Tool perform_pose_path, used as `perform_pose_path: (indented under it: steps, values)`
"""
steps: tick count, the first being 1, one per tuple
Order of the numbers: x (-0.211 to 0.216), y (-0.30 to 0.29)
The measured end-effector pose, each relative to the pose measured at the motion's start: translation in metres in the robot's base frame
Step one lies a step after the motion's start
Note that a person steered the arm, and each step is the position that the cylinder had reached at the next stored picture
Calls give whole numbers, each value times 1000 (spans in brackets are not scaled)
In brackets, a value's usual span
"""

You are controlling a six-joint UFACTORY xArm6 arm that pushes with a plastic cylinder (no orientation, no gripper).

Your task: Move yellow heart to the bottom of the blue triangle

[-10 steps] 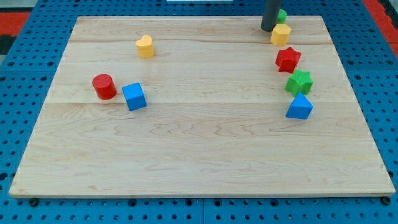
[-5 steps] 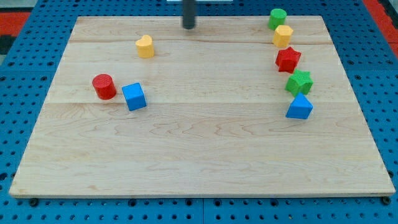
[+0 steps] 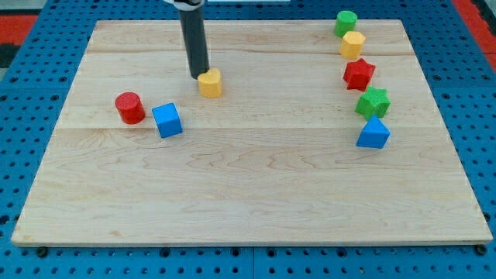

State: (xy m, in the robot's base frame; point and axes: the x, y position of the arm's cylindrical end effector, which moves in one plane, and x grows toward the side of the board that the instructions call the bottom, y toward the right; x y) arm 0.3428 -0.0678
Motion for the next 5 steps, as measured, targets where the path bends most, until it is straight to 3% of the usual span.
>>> perform_pose_path:
  steps: [2,5]
  values:
    - [44,56]
    - [119,59]
